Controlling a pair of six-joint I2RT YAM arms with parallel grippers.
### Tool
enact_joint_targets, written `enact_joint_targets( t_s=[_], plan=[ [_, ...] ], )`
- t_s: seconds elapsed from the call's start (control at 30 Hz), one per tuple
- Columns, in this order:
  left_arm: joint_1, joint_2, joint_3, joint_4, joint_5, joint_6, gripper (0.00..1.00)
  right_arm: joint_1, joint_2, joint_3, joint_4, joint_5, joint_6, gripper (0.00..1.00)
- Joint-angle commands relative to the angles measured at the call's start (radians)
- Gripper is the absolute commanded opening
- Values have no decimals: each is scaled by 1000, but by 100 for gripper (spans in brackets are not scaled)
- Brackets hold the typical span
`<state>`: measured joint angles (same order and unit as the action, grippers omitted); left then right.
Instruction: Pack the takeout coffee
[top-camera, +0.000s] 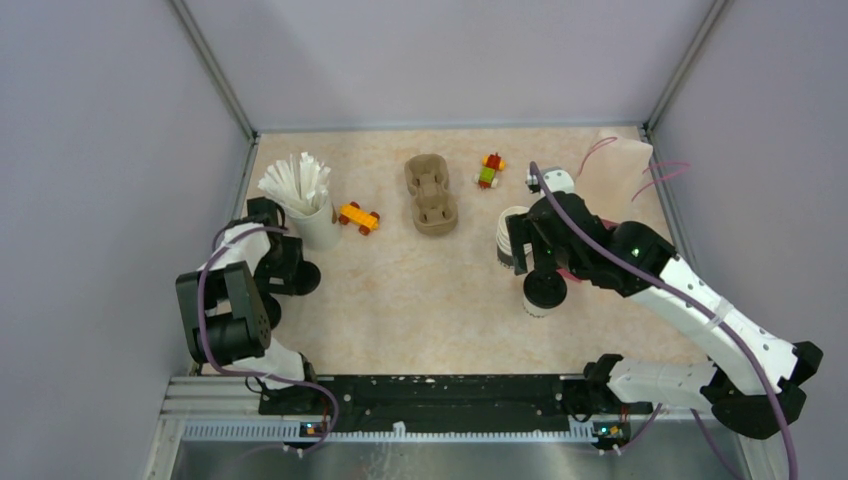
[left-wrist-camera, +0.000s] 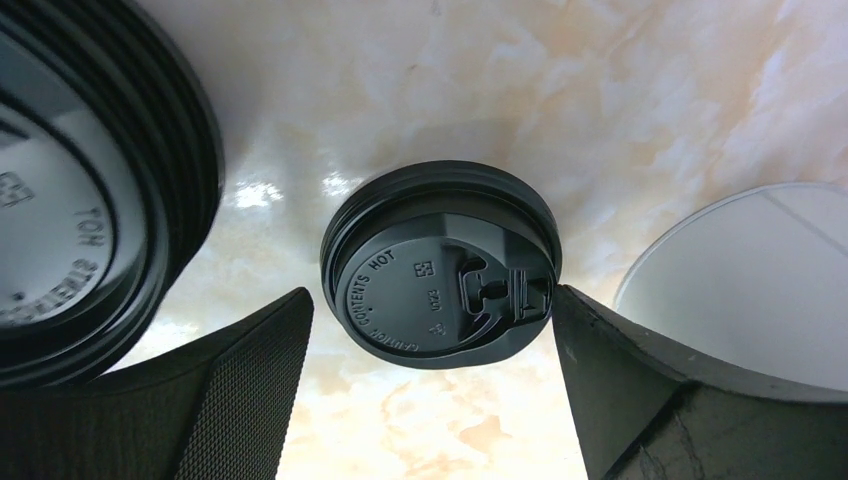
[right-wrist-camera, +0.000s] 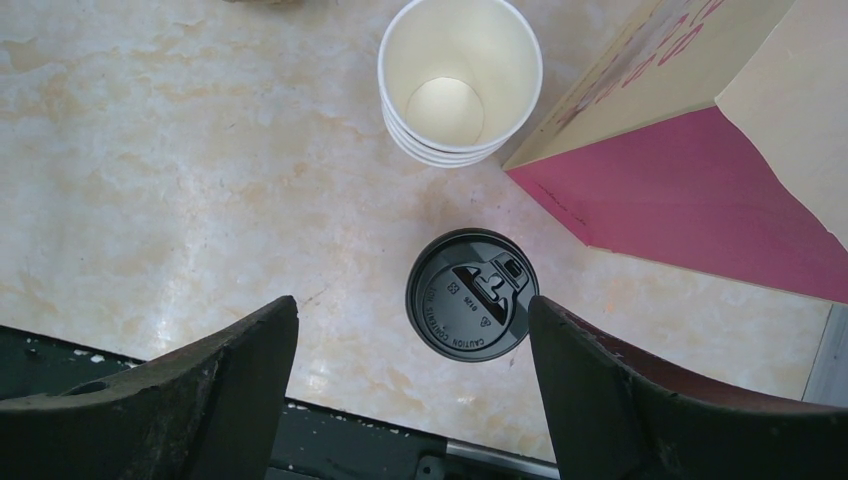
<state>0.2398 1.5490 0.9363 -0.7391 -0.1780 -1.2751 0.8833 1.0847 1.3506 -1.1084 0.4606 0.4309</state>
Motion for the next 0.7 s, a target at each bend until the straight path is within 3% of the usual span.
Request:
enact_joint_targets(
  t_s=[0.0,0.47,0.67],
  plan=[
    [1,-47,-22,-124,11,37,92,12,-22,43,8,-2,16,83],
    [-16,-172,-138,-194,82,69,87,11,-29,40,41,-22,23,83],
    [-16,-145,-128,-180,65,94,97,11,-21,44,53,-30,23,83]
  ],
)
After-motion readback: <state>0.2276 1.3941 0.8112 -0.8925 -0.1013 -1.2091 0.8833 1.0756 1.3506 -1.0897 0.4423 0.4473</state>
